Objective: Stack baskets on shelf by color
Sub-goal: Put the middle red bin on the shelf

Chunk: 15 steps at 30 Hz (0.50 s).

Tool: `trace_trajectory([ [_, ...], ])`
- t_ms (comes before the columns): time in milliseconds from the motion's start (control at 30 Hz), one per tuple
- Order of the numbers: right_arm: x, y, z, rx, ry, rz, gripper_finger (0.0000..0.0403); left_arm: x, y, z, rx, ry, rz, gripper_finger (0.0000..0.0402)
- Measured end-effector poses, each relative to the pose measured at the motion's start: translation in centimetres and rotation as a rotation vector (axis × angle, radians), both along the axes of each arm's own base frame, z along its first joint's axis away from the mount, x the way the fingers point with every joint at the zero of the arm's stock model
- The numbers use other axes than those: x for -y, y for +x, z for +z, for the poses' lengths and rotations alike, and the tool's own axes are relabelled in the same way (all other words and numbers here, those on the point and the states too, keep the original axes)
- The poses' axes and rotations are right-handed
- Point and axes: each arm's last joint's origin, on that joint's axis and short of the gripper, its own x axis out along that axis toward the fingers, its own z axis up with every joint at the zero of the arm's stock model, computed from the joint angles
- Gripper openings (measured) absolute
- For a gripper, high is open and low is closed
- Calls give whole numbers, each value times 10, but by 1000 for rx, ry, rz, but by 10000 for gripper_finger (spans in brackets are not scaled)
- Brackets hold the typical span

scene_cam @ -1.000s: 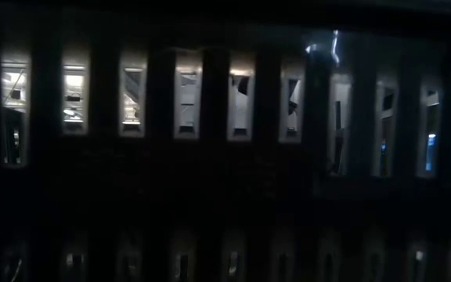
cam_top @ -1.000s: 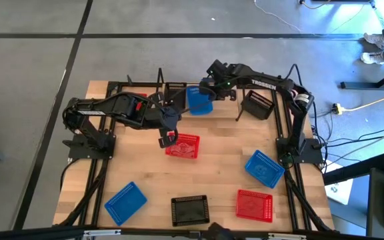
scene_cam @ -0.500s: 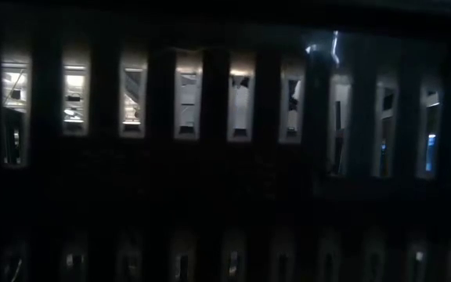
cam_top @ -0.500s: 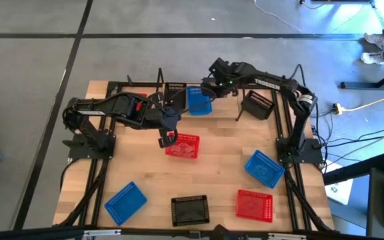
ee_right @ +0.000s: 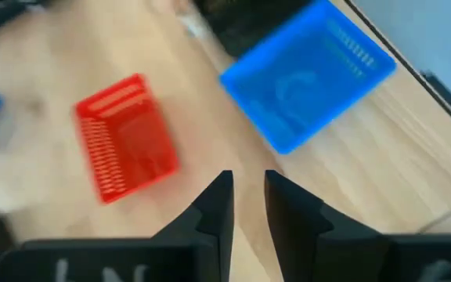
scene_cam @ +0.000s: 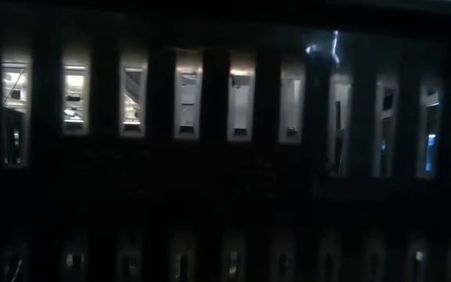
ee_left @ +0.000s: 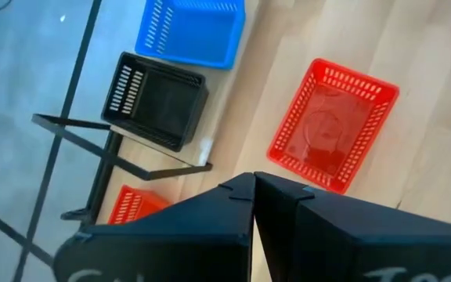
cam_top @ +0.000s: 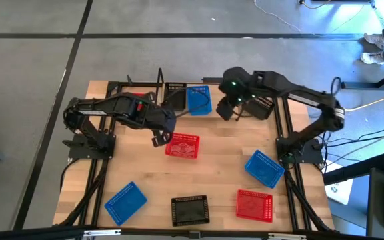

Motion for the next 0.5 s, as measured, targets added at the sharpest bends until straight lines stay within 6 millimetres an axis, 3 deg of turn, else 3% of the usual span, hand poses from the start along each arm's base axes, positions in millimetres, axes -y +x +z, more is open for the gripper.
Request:
trace_trajectory([
  [200, -25, -16, 21, 62, -78, 154, 72, -1, 1, -1, 5, -96, -5, 10],
  [333, -37, -17, 21, 56, -121, 472, 72, -1, 2, -1, -3, -151, -26, 32],
  [500, -51, -8, 1, 45, -178, 883, 72, -1, 1, -1, -3, -147, -24, 42],
])
